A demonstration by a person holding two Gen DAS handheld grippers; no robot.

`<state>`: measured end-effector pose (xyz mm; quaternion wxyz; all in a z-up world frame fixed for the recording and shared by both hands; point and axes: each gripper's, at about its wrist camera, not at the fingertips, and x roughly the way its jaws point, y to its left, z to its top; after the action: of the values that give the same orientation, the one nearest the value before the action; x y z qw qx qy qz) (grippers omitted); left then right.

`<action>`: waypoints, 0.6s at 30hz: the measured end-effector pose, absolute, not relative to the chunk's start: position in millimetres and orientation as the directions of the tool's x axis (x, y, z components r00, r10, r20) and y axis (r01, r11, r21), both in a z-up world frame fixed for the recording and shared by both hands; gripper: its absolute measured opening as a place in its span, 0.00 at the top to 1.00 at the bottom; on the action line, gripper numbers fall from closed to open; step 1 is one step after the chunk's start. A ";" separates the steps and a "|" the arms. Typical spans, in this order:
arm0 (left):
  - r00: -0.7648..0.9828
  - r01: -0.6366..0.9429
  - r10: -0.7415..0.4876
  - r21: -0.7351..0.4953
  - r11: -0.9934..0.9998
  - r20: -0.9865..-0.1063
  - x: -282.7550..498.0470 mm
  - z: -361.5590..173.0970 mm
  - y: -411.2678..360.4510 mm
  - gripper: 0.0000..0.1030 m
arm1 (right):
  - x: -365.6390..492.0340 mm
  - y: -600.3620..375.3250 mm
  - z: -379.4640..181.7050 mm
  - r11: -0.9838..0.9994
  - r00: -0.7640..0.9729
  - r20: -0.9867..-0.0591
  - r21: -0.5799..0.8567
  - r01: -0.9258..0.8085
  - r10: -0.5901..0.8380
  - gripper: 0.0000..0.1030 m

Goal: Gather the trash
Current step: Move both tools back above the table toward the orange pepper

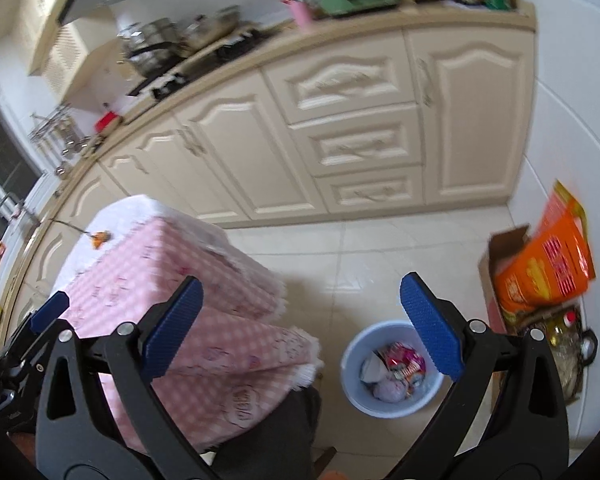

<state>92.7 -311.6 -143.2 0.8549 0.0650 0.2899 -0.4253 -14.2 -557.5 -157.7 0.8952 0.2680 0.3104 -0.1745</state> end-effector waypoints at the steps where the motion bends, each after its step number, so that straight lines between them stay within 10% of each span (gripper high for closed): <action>1: 0.497 0.753 -0.683 -0.126 0.646 -0.536 94.6 -136.5 -301.2 0.08 | -7.5 -547.6 -148.1 0.811 0.760 -0.635 0.367 0.455 -0.138 0.06; 18: 0.764 0.507 -0.508 -0.118 0.854 -0.398 149.6 -79.5 -134.8 0.05 | 88.9 -393.0 -64.0 0.952 0.862 -0.506 0.276 0.131 0.029 0.06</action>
<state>149.6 -134.8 -79.5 0.9391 -0.0019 0.2123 -0.2701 88.9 -393.0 -64.0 0.9527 0.1523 0.2615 -0.0268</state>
